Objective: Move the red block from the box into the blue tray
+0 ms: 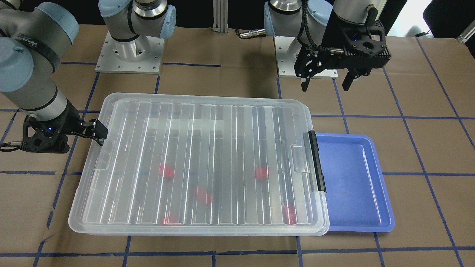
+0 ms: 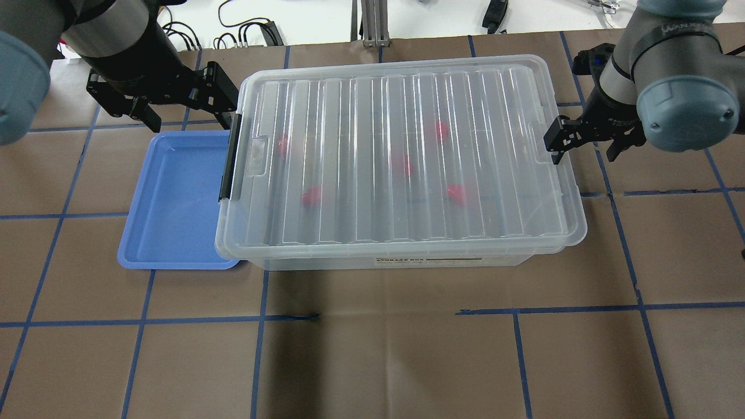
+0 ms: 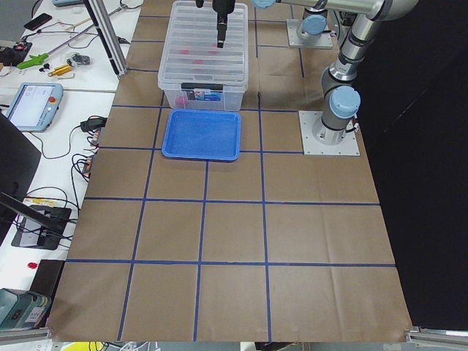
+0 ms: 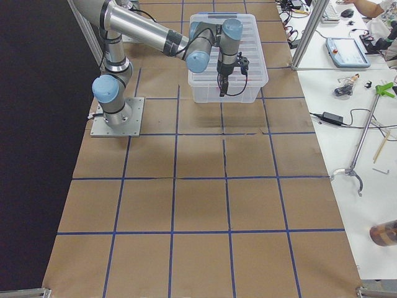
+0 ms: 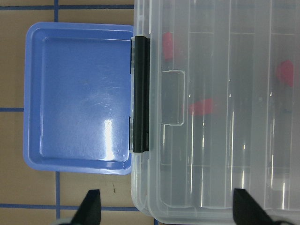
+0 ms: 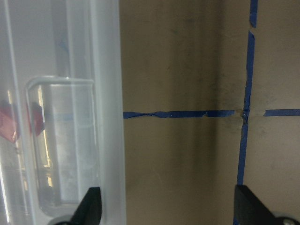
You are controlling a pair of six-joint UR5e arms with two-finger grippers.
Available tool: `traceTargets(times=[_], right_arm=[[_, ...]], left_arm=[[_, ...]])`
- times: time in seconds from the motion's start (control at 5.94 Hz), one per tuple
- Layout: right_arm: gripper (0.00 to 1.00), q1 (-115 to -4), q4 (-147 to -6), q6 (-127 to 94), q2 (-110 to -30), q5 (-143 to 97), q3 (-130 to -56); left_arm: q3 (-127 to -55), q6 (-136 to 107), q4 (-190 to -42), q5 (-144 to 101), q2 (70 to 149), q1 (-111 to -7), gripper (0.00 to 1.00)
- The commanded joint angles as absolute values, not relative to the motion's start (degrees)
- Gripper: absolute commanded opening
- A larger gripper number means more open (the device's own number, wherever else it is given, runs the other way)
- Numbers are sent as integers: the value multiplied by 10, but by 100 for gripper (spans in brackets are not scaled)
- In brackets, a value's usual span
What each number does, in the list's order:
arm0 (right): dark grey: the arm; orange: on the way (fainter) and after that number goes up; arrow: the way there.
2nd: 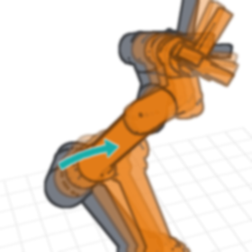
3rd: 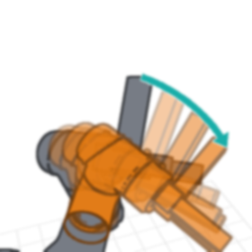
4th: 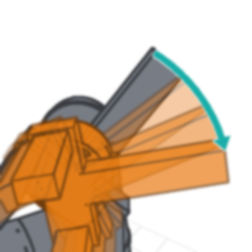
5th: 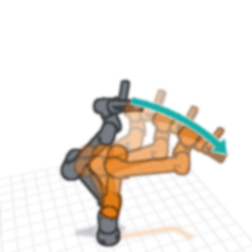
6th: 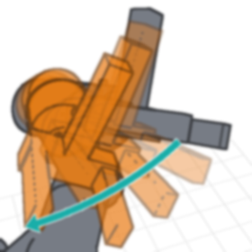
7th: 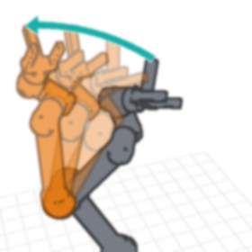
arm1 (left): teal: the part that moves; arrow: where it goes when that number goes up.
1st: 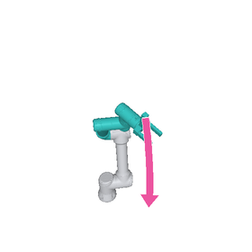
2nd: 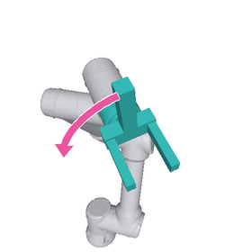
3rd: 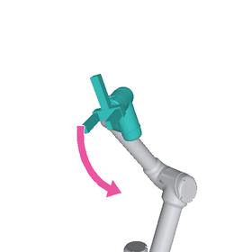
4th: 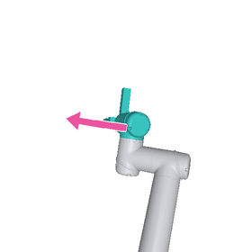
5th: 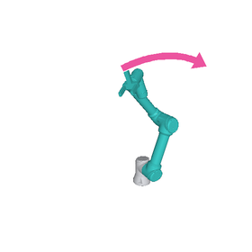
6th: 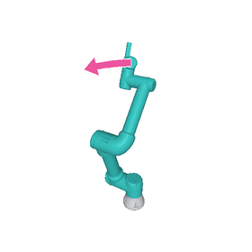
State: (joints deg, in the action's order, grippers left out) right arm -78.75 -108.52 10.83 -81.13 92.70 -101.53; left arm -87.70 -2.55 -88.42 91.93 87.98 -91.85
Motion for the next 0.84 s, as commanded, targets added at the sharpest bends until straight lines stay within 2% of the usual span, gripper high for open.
traceTargets(times=[0.0, 0.67], right_arm=[[100, -765, -1086, 130, -810, 930, -1015], [100, -711, -1088, 184, -810, 940, -1014]], left_arm=[[-877, -25, -884, 919, 880, -918, 98], [-877, 34, -889, 918, 882, -919, 98]])
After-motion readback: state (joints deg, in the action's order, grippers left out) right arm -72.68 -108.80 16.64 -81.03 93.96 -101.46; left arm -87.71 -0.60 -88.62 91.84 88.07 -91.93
